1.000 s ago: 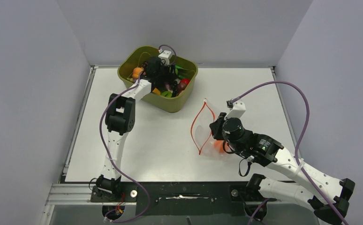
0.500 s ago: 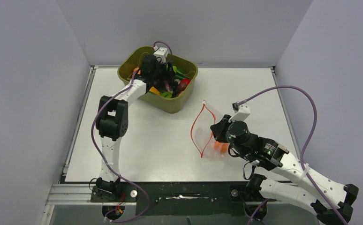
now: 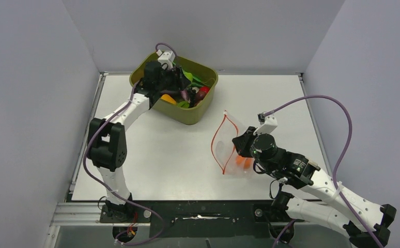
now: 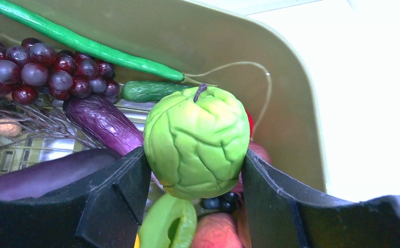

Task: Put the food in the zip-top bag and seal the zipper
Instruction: Pick up the fake fruit from the bin, then place the fake fruit in the zipper food storage bag.

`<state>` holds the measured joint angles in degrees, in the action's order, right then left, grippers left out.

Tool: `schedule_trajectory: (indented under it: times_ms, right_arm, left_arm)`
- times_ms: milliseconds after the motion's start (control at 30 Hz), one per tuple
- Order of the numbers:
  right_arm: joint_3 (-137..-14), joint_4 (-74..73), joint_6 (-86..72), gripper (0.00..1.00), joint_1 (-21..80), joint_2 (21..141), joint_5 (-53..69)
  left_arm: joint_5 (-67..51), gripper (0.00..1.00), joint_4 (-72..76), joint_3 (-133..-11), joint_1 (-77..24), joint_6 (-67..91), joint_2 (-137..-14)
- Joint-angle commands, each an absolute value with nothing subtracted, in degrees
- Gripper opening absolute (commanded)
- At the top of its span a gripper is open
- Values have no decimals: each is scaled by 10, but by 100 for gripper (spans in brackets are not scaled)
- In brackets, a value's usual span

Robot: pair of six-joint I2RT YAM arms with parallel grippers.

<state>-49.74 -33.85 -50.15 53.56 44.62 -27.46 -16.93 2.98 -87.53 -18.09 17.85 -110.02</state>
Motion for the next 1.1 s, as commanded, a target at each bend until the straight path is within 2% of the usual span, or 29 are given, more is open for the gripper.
schedule_trajectory:
  times_ms: [0,300,667,867,1067]
  right_arm:
    - [-509,-310,-497,0,531,436,-289]
    - [-505,-270,-469,0,532,441,-255]
    - [-494,-220,-441,0,531,455,-236]
    - [-496,-203,-440,0,530,477,-231]
    - [-503,-197,-451,0,530,498,-224]
  left_arm:
    - [-217,36,65,-831,-172,229,-1012]
    - [-299,35,82,-684,-173,306,-873]
    - [-320,35,77,-499,-198,385,-671]
    - [-314,35,57,-456,-237,403,-600]
    - [-291,35,51,-471,-294,407,-579]
